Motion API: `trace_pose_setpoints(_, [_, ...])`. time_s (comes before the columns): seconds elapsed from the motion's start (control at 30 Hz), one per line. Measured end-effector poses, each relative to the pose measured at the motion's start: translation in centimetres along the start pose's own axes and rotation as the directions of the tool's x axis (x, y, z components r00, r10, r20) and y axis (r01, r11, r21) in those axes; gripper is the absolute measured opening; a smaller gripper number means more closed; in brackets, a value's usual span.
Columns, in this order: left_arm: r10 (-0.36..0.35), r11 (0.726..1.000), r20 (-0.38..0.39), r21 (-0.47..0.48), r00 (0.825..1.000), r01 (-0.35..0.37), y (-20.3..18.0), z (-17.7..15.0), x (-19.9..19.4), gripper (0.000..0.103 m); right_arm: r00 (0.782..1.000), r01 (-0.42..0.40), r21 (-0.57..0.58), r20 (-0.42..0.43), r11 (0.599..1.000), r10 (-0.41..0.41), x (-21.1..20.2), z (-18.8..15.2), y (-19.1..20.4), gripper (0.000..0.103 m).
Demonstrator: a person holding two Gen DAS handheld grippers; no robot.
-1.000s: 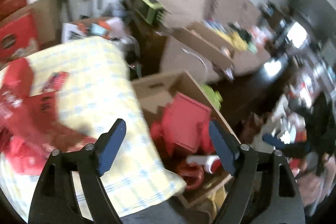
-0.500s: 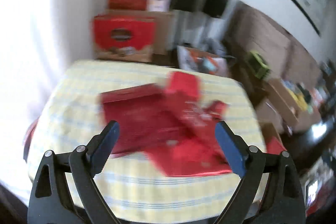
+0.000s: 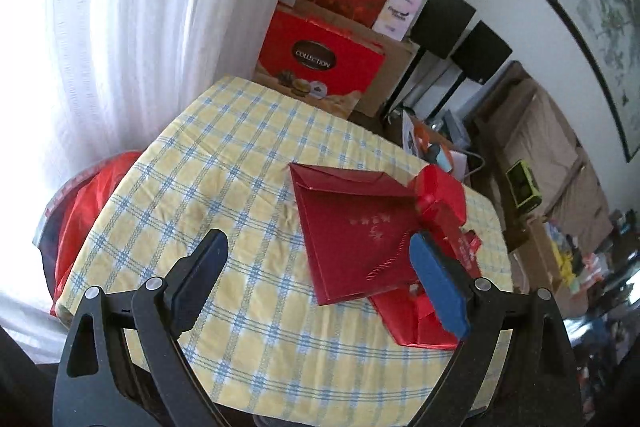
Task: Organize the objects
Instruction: 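Move both open grippers back over the red items on the plaid table, then grasp the long red printed bag with the right gripper while the left gripper grasps the red lidded box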
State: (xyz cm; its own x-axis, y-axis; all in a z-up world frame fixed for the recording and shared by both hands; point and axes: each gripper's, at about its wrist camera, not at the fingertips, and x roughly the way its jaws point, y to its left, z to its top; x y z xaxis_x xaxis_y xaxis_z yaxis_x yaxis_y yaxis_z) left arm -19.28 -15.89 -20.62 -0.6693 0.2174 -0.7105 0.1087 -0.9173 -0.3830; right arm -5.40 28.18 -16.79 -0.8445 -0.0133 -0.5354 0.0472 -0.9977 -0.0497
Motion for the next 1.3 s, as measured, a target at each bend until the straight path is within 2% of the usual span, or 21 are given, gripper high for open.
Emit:
trace_pose_setpoints(0.13, [-0.028,1.0,-0.045,0.006,0.999,0.029,-0.4,-0.5,1.4,0.091,0.996,-0.08,0.031,-0.038,0.996,0.082,4.7,0.5,2.0,0.102])
trace_pose_setpoints(0.3, [-0.063,0.996,-0.08,0.053,0.995,0.067,-1.6,-1.3,2.9,0.091,0.976,-0.116,0.072,-0.176,0.991,0.127,11.3,0.5,4.8,0.1])
trace_pose_setpoints(0.37, [-0.065,0.996,-0.098,0.057,0.993,0.071,-1.6,-1.6,3.7,0.091,0.97,-0.134,0.049,-0.198,0.99,0.141,12.4,0.4,6.3,0.1])
trace_pose_setpoints(0.57, [-0.065,0.997,-0.145,0.04,0.987,0.071,-1.1,-2.2,6.1,0.091,0.948,-0.279,-0.102,-0.19,0.955,0.256,14.8,0.0,11.0,0.1])
trace_pose_setpoints(0.67, [-0.072,0.996,-0.161,0.032,0.984,0.078,-0.9,-2.4,6.8,0.091,0.932,-0.302,-0.098,-0.241,0.948,0.272,16.7,-0.7,11.8,0.1])
trace_pose_setpoints(0.73, [-0.069,0.996,-0.16,0.036,0.985,0.076,-0.9,-2.4,6.9,0.091,0.923,-0.301,-0.085,-0.275,0.95,0.268,17.8,-1.0,12.2,0.095])
trace_pose_setpoints(0.8, [-0.066,0.997,-0.16,0.037,0.985,0.073,-0.9,-2.4,6.9,0.091,0.917,-0.308,-0.074,-0.29,0.949,0.275,18.2,-1.3,12.3,0.082])
trace_pose_setpoints(0.87, [-0.065,0.997,-0.164,0.036,0.984,0.072,-0.8,-2.4,7.0,0.091,0.905,-0.325,-0.042,-0.305,0.945,0.297,18.3,-1.4,12.0,0.076])
trace_pose_setpoints(1.0, [-0.06,0.997,-0.176,0.035,0.983,0.067,-1.0,-2.5,7.0,0.091,0.893,-0.351,0.02,-0.293,0.936,0.341,17.5,-1.1,10.8,0.054])
trace_pose_setpoints(1.13, [-0.061,0.996,-0.159,0.052,0.985,0.07,-1.5,-2.3,6.3,0.091,0.905,-0.33,0.118,-0.241,0.937,0.349,16.5,-1.0,9.0,0.047])
trace_pose_setpoints(1.3, [-0.069,0.995,-0.129,0.064,0.989,0.078,-2.1,-1.9,4.8,0.091,0.914,-0.321,0.243,-0.173,0.916,0.366,15.2,-0.2,6.4,0.04])
